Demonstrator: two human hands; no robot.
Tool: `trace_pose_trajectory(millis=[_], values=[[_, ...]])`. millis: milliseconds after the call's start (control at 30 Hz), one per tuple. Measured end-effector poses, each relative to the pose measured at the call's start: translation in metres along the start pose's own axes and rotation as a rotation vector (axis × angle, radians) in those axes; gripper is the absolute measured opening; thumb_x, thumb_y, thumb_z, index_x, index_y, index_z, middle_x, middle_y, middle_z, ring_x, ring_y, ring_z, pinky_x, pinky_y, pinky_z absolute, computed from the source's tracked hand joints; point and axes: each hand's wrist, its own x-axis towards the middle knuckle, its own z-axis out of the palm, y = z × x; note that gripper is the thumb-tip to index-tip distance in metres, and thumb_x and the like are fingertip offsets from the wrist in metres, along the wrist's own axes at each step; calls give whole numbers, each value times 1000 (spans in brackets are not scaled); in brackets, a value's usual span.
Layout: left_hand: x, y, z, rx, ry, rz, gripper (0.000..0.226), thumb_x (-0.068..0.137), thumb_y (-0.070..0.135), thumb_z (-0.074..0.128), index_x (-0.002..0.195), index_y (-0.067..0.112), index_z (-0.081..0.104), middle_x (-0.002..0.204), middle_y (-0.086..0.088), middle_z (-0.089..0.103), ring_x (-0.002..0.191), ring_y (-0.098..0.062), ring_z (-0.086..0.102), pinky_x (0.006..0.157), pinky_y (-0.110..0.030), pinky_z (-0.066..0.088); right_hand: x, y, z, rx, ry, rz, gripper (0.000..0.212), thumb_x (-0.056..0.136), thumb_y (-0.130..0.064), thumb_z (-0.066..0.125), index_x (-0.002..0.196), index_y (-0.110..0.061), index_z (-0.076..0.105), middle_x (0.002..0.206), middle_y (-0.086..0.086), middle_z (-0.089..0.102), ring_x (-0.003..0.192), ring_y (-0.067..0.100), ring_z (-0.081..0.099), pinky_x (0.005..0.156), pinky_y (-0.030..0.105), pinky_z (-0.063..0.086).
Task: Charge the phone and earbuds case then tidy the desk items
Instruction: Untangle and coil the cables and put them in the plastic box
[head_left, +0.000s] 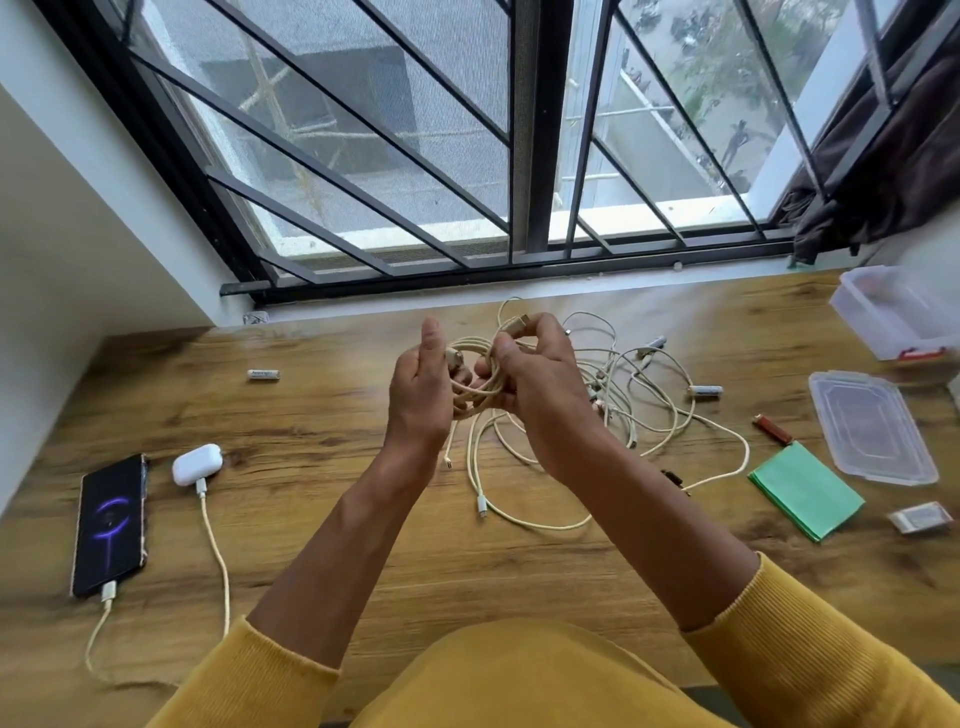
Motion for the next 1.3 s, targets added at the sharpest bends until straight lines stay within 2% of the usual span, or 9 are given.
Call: trace_pose_trajectory(millis=[100, 167, 300, 467, 600, 700, 833, 1133, 1300], values=[[-8, 9, -1, -226, -205, -108, 49, 110, 40, 32, 83, 11, 60, 77, -9, 65, 65, -20, 59, 66, -34, 45, 5, 3, 1, -13, 68, -22, 4, 111, -11, 48, 113, -15, 48, 85, 10, 62, 71, 18, 65, 66, 44, 58], [-8, 9, -7, -335, -341, -113, 27, 95, 31, 40, 91, 11, 58, 83, -6, 63, 68, -18, 58, 65, -36, 43, 6, 4, 0, -22, 88, -49, 5, 111, -12, 48, 114, -16, 48, 84, 9, 62, 70, 18, 65, 67, 41, 56], [-8, 6, -13, -329, -425, -80, 27, 80, 20, 47, 102, 7, 55, 89, -8, 59, 73, -18, 59, 64, -36, 47, 7, 6, -4, -39, 73, -95, 6, 111, -10, 50, 115, -13, 48, 83, 9, 63, 66, 14, 66, 60, 34, 57], [-5, 3, -7, -27, -284, -33, 22, 108, 28, 55, 111, 7, 61, 79, 2, 68, 69, -11, 67, 54, -33, 54, 5, 13, -7, -168, 71, -191, 9, 110, -12, 52, 111, -20, 48, 84, 10, 66, 67, 15, 66, 59, 33, 54], [-1, 0, -14, 228, -221, 5, 36, 105, 45, 61, 109, 10, 64, 81, -6, 76, 60, -22, 73, 43, -29, 51, 4, 17, -8, -258, 100, -287, 8, 110, -13, 52, 112, -18, 46, 86, 11, 65, 61, 12, 62, 53, 28, 51], [1, 0, -16, 218, -215, -24, 30, 104, 44, 65, 105, 15, 70, 82, -15, 78, 60, -26, 75, 49, -33, 58, 4, 22, -9, -344, 122, -345, 10, 110, -14, 53, 113, -21, 46, 89, 10, 65, 64, 17, 65, 49, 33, 55], [5, -1, -18, 179, -214, -17, 22, 104, 32, 68, 113, 13, 74, 84, -18, 79, 71, -34, 80, 70, -49, 66, 2, 27, -7, -482, 147, -402, 14, 108, -15, 56, 113, -25, 48, 88, -2, 65, 73, 23, 72, 57, 52, 61], [4, -2, -19, 542, -138, 121, 26, 105, 45, 63, 124, 31, 73, 86, 2, 79, 63, -14, 78, 65, -41, 67, 0, 34, -6, -515, 172, -372, 14, 107, -16, 54, 112, -26, 47, 85, 2, 68, 72, 22, 74, 59, 55, 61], [6, -2, -18, 286, -191, 21, 26, 102, 34, 71, 127, 27, 74, 91, -11, 79, 70, -26, 80, 68, -49, 67, 0, 33, -6, -543, 185, -382, 12, 108, -18, 53, 116, -24, 47, 88, 1, 68, 73, 24, 74, 58, 55, 61]])
